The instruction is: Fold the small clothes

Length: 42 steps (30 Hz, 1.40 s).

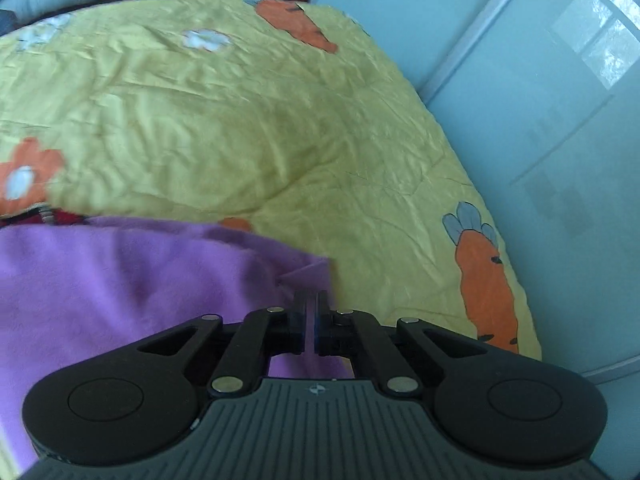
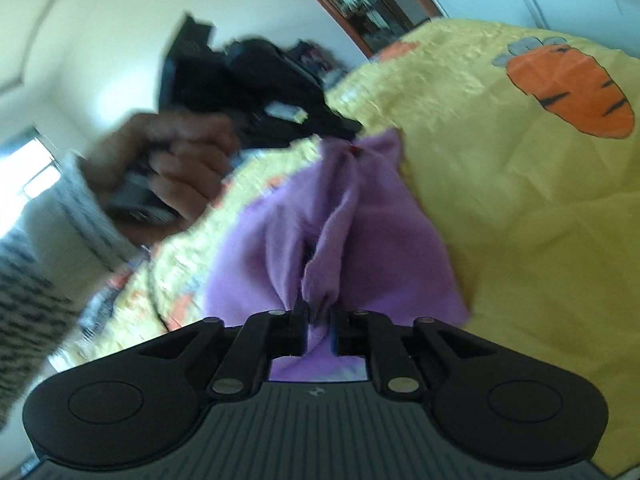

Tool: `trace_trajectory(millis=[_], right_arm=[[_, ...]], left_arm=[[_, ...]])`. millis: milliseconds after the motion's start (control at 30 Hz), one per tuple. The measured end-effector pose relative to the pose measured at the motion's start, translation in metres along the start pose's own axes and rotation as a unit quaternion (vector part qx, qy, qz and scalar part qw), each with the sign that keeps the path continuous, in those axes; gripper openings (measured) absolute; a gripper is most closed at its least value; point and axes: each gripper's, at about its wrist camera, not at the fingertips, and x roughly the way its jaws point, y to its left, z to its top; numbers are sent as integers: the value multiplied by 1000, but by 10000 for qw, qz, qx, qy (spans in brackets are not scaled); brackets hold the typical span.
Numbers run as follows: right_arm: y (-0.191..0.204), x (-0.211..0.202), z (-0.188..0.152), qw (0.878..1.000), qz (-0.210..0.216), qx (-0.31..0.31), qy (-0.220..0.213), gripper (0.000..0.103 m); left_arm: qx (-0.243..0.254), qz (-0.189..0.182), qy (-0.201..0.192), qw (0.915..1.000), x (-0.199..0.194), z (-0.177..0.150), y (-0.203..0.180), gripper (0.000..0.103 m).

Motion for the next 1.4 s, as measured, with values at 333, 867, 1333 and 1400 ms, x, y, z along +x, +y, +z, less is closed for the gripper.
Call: trace_trajectory(millis=[333, 867, 1333, 1400], right_arm=[[17, 5, 16, 9917, -231, -1243, -222, 79], [17, 1, 31, 9927, 337, -1092, -388, 8], [-3, -21, 27, 9914, -269, -1213, -402, 65], [-9, -30, 45, 9916, 40, -1152, -588, 65]], left_arm=[[453, 471, 109, 9978, -12, -23, 7, 80], [500, 672, -169, 9963, -8, -8, -22, 5], [237, -247, -408, 9986, -4, -33, -43, 19], [175, -81, -855, 9962, -43, -46, -22, 67]])
